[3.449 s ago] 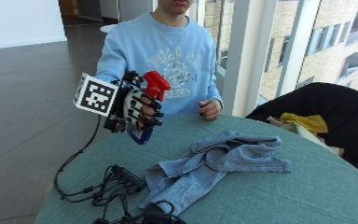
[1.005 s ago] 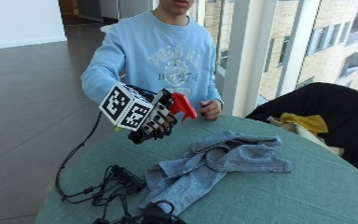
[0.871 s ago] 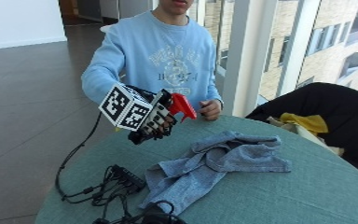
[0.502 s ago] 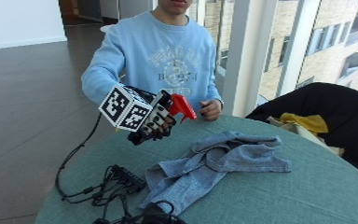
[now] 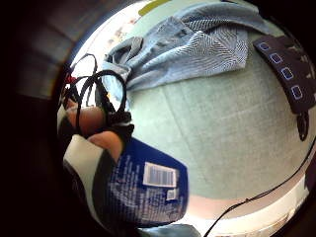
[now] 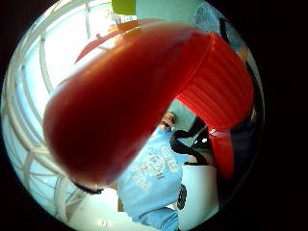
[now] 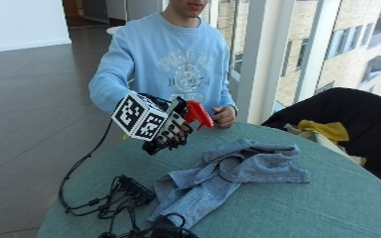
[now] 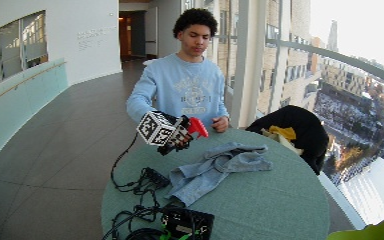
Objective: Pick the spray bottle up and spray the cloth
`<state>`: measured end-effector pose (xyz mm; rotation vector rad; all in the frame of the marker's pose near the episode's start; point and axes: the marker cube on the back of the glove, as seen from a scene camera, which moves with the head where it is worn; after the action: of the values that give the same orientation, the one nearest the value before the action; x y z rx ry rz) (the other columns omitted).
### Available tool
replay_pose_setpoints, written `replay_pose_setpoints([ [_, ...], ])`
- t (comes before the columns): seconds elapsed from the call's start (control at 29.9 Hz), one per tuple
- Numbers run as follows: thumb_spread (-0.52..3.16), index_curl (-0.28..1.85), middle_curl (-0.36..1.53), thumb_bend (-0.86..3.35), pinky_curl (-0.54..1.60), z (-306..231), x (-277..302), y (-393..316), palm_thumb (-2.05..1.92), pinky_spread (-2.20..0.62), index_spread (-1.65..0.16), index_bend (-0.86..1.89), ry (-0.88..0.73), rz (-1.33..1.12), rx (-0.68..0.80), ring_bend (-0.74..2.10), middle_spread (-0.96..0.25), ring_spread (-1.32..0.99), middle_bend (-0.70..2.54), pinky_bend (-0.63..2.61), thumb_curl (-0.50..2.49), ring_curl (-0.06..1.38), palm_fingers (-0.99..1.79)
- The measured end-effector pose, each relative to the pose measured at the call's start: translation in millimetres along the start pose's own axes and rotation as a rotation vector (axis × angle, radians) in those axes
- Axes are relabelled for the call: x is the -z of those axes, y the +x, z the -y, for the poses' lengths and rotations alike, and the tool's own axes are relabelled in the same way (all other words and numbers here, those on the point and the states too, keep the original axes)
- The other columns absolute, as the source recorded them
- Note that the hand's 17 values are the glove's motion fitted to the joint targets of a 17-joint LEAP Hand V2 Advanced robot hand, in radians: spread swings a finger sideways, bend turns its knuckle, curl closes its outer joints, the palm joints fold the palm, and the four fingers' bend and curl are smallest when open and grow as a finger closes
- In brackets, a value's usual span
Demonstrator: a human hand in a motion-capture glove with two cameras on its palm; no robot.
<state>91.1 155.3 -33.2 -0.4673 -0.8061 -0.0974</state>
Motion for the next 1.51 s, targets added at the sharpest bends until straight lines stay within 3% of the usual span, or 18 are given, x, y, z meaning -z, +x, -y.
replay_pose_setpoints([
  [0.27, 0.63, 0.4, 0.48, -0.03, 0.37, 8, -21, -33, 0.93, 0.14, -0.18, 0.14, 0.067, 0.08, 0.163, 0.63, -0.07, -0.02, 0.4, 0.24, 0.72, 0.4, 1.19],
  [0.77, 0.61, 0.41, 0.48, -0.03, 0.36, 63, -129, -185, 0.93, 0.14, -0.18, 0.15, 0.106, 0.334, 0.682, 0.6, -0.07, -0.03, 0.43, 0.2, 0.73, 0.39, 1.16],
  [1.17, 0.61, 0.41, 0.48, -0.03, 0.35, 138, -244, -230, 0.95, 0.14, -0.21, 0.14, 0.04, 0.39, 0.759, 0.57, -0.08, -0.05, 0.41, 0.18, 0.74, 0.39, 1.13],
  [1.51, 0.62, 0.41, 0.48, -0.03, 0.35, 161, -277, -217, 0.95, 0.14, -0.22, 0.14, 0.038, 0.346, 0.725, 0.54, -0.09, -0.06, 0.4, 0.19, 0.73, 0.38, 1.12],
])
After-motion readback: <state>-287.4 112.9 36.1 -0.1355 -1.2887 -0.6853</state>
